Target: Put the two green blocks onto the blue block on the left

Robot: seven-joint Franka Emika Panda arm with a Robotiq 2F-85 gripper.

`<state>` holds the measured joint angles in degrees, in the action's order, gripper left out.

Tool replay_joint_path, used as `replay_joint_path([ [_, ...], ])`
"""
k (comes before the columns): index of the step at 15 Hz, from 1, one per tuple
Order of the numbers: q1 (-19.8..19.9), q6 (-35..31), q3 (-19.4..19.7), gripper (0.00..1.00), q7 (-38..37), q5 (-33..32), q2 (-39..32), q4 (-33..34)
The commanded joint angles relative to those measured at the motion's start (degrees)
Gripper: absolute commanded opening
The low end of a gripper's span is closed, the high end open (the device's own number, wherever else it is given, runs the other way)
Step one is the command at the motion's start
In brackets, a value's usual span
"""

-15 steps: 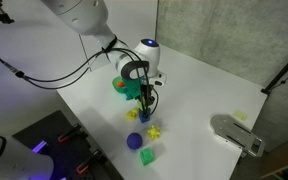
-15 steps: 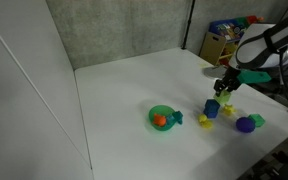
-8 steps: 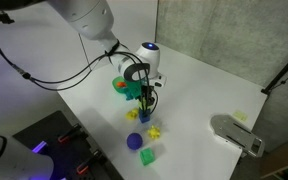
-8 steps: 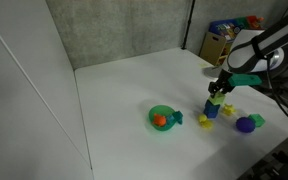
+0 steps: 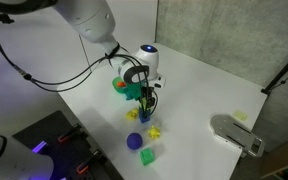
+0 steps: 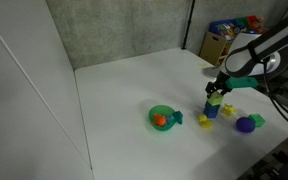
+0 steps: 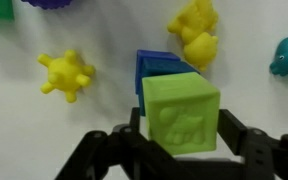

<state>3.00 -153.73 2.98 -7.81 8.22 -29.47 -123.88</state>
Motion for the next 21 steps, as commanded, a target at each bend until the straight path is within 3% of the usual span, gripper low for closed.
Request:
replay_joint_path([
  [1,1.9,1.6,-1.8,1.00,2.4,1.6,1.9,-0.5],
  [5,5.5,4.2,-4.4,1.00,9.3,2.9,6.2,-2.9],
  [8,7.8,6.3,-4.1,1.00,13.9,3.9,9.9,-4.7],
  [14,11.8,8.4,-1.6,1.00,21.7,5.7,15.6,-9.8],
  [21,14.3,2.4,4.1,1.00,25.3,3.6,16.3,-18.1],
])
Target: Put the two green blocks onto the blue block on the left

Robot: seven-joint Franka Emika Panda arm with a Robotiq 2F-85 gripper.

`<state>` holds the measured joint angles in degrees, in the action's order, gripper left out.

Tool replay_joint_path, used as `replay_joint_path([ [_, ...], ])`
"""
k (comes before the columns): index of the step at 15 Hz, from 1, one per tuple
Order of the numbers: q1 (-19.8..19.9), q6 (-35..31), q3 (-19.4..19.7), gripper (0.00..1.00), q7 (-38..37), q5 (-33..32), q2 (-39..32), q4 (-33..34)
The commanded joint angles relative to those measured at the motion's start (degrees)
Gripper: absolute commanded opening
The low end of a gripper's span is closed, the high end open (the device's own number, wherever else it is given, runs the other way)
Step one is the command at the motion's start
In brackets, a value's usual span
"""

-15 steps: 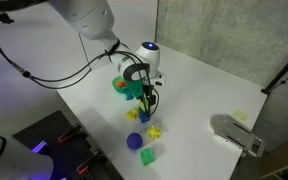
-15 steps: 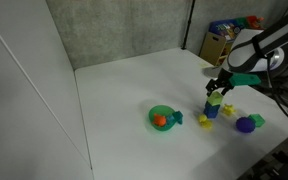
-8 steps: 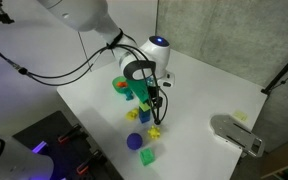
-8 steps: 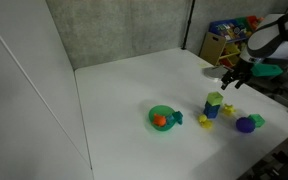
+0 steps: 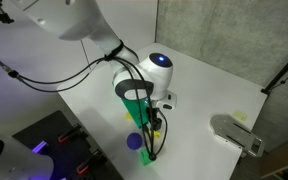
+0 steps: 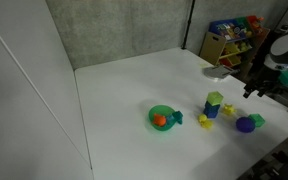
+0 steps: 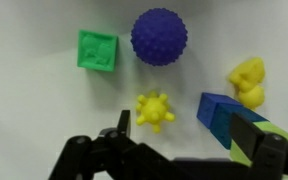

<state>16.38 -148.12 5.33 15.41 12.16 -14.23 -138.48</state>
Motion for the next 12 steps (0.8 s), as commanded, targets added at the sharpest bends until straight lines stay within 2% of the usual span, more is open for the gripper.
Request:
replay_joint_path([
  [1,1.4,-4.5,2.3,1.00,2.7,-0.5,0.2,-4.1],
  [5,2.4,-10.0,4.2,1.00,2.5,-2.0,-3.4,-6.4],
  [8,2.2,-16.6,5.6,1.00,0.9,-5.1,-7.4,-7.3],
  [12,3.5,-23.0,5.7,1.00,0.3,-7.6,-13.2,-6.2],
])
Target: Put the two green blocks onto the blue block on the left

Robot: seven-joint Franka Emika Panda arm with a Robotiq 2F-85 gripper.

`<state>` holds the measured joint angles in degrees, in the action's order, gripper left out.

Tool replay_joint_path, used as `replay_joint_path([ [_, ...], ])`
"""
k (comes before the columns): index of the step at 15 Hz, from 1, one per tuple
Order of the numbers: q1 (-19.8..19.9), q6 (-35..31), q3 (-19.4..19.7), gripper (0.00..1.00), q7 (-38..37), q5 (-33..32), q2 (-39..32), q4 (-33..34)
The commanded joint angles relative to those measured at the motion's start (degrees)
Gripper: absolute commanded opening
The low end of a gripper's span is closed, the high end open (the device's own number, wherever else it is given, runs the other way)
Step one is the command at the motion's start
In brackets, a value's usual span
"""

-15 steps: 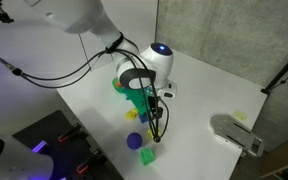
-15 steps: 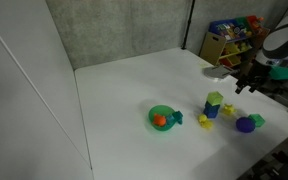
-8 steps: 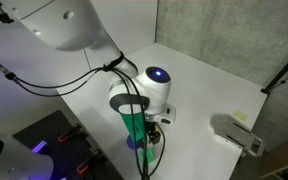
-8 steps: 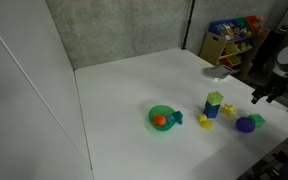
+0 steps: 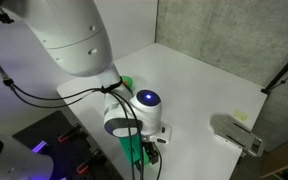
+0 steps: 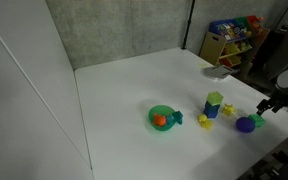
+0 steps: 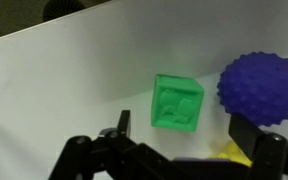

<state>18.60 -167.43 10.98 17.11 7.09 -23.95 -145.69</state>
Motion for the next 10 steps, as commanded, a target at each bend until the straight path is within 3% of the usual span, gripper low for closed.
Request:
replay_joint_path([
  [1,1.8,-4.9,-0.2,1.00,-1.5,-2.8,-4.9,1.3],
  [10,8.0,-9.8,-4.6,1.00,-1.3,-5.3,-10.0,3.3],
])
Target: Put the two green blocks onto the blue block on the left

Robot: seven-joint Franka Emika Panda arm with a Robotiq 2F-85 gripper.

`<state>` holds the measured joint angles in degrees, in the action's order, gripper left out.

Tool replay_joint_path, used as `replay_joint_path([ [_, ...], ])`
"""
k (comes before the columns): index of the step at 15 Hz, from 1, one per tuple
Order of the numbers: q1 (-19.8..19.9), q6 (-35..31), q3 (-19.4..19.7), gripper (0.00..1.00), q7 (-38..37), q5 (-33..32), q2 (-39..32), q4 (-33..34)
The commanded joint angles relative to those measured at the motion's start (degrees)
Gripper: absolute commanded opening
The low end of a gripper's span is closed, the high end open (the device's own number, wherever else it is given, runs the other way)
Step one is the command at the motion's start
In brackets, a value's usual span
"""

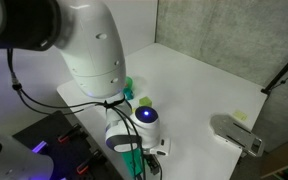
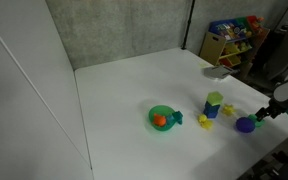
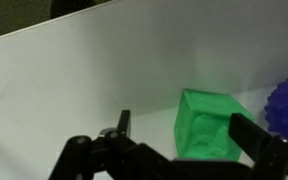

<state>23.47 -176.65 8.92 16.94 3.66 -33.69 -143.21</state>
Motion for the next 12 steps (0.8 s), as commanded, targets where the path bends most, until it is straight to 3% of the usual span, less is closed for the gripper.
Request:
replay_joint_path([
  [1,4.5,0.0,-3.8,1.00,-0.8,-1.9,0.7,0.3],
  [8,13.6,1.2,-13.5,1.00,0.3,-0.8,6.8,-2.9],
  [12,14.6,0.7,-15.1,1.00,-0.4,-0.8,5.8,-2.2],
])
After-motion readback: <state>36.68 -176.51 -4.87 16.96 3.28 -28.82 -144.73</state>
